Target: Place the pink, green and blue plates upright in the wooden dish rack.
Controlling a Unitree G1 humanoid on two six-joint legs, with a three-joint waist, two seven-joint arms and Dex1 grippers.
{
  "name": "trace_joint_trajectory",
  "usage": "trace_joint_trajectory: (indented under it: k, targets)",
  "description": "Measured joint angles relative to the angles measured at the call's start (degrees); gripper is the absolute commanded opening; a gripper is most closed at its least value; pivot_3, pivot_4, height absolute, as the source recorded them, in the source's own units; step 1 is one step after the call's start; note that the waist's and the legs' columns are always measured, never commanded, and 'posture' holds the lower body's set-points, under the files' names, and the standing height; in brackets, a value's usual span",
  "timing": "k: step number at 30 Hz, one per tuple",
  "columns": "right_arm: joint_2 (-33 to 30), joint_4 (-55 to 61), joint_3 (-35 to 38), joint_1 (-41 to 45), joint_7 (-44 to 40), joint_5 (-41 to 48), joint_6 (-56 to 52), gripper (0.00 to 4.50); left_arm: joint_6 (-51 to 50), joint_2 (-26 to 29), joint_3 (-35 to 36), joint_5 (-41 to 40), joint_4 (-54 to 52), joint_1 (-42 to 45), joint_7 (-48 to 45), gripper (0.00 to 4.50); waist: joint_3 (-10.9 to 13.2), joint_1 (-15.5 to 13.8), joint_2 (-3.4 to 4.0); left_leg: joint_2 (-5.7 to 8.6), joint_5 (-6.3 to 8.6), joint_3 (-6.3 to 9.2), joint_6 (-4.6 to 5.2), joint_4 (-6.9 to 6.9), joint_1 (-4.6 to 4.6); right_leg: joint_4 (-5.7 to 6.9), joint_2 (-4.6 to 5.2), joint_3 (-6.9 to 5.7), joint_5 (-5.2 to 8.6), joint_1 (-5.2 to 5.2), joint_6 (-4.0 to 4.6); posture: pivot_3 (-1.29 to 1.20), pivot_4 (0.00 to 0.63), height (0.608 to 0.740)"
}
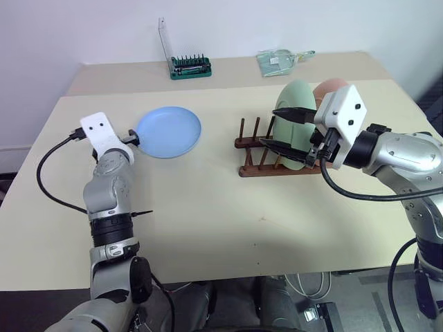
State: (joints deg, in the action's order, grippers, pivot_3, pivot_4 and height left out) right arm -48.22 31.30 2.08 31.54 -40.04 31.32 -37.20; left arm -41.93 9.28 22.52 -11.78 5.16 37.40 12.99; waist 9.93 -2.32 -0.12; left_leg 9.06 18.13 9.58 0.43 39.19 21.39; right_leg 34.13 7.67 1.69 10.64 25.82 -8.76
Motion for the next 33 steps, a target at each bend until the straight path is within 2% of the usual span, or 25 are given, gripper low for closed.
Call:
trace_joint_trajectory:
  k: [4, 5, 7, 8, 13, 17, 20, 21, 22, 28, 33]
  targets:
    - [0.4, 0.2, -0.1, 0.0, -0.8, 0.0, 0.0, 2.92, -5.0, -0.2, -1.4, -1.4, 3.9, 1.7, -2.2, 4.41, 0.0, 0.1, 0.0, 0.0, 0.0, 0.0, 0.0, 0.0, 0.0, 0.0, -0.01, 0.0, 0.0, 0.01, 0.0, 0.0, 0.15, 0.738]
    - [0.4, 0.5, -0.2, 0.0, -1.1, -0.1, 0.0, 2.92, -5.8, -0.7, -1.1, -1.8, 4.9, 2.1, -1.8, 3.89, 0.0, 0.2, 0.0, 0.0, 0.0, 0.0, 0.0, -0.01, 0.0, 0.0, -0.01, 0.0, 0.0, 0.02, 0.0, 0.0, 0.15, 0.738]
    - [0.4, 1.4, -0.5, -0.2, -1.6, -0.2, 0.1, 2.92, -6.7, -1.8, 1.0, -2.7, 6.7, 3.3, 0.3, 3.14, 0.0, 0.2, -0.02, -0.02, 0.0, 0.0, 0.0, -0.01, 0.0, 0.0, -0.02, 0.0, 0.0, 0.04, 0.0, 0.0, 0.15, 0.738]
    - [0.4, 1.9, -0.6, -0.5, -1.9, -0.3, 0.1, 2.92, -6.8, -2.0, 2.0, -2.8, 7.3, 3.9, 1.4, 2.51, 0.0, 0.2, -0.03, -0.02, 0.0, 0.0, 0.0, -0.01, 0.0, 0.0, -0.01, 0.0, 0.0, 0.04, 0.0, 0.0, 0.15, 0.738]
    - [0.4, 2.3, -1.1, -0.8, -2.0, -1.2, 0.1, 2.92, -6.4, -1.9, 4.1, -3.6, 8.4, 4.9, 3.0, 0.03, 0.0, 0.0, -0.05, -0.01, 0.0, 0.0, 0.0, -0.01, 0.0, 0.01, -0.01, 0.0, 0.0, 0.03, 0.0, 0.0, 0.15, 0.738]
    - [1.1, 2.1, -1.8, -0.6, -1.7, -2.9, 0.9, 2.92, -2.9, -1.2, 2.6, -4.2, 7.8, 6.1, -0.9, 0.03, 0.0, 0.0, -0.09, -0.01, 0.0, -0.01, -0.01, 0.0, -0.01, 0.0, 0.0, -0.02, 0.0, 0.0, 0.0, 0.0, 0.15, 0.738]
    - [1.9, 0.7, -3.9, 1.3, -1.8, -5.0, 1.7, 3.81, 2.6, -1.5, -0.5, -4.2, 5.2, 5.9, -5.1, 0.0, 0.0, 0.1, -0.11, -0.01, -0.01, -0.01, -0.01, 0.0, 0.01, -0.01, 0.0, -0.02, -0.01, 0.02, 0.01, 0.0, 0.15, 0.738]
    - [2.1, -0.1, -6.1, 2.7, -1.9, -7.4, 2.9, 4.26, 4.8, -1.9, -1.2, -4.3, 3.6, 5.9, -6.3, 0.0, 0.0, 0.1, -0.11, -0.01, -0.01, -0.01, -0.01, 0.0, 0.01, -0.01, 0.0, -0.02, -0.01, 0.02, 0.01, 0.0, 0.15, 0.738]
    - [2.4, -0.9, -8.4, 4.1, -1.8, -10.1, 4.4, 4.48, 6.7, -2.4, -1.8, -4.6, 2.0, 6.1, -7.2, 0.0, 0.0, 0.2, -0.12, -0.01, -0.01, -0.03, -0.01, 0.0, 0.01, -0.01, 0.0, -0.02, -0.01, 0.04, 0.01, 0.0, 0.15, 0.738]
    - [7.1, -11.0, -24.1, 13.0, -0.2, -31.6, 18.7, 4.48, 12.3, -3.4, -7.4, -5.2, -7.2, 9.1, -11.2, 0.0, 0.0, 0.5, -0.12, -0.02, -0.01, -0.09, -0.02, -0.02, 0.01, 0.0, 0.0, -0.02, -0.01, 0.08, 0.01, 0.0, 0.15, 0.738]
    - [9.8, -24.3, -29.7, 17.1, 3.6, -46.0, 31.4, 4.48, 10.0, -4.1, -8.9, -5.9, -10.5, 10.2, -10.4, 0.0, 0.0, 0.4, -0.12, -0.01, -0.04, -0.07, -0.05, -0.01, 0.01, 0.02, -0.02, -0.02, -0.02, 0.1, 0.02, 0.0, 0.15, 0.738]
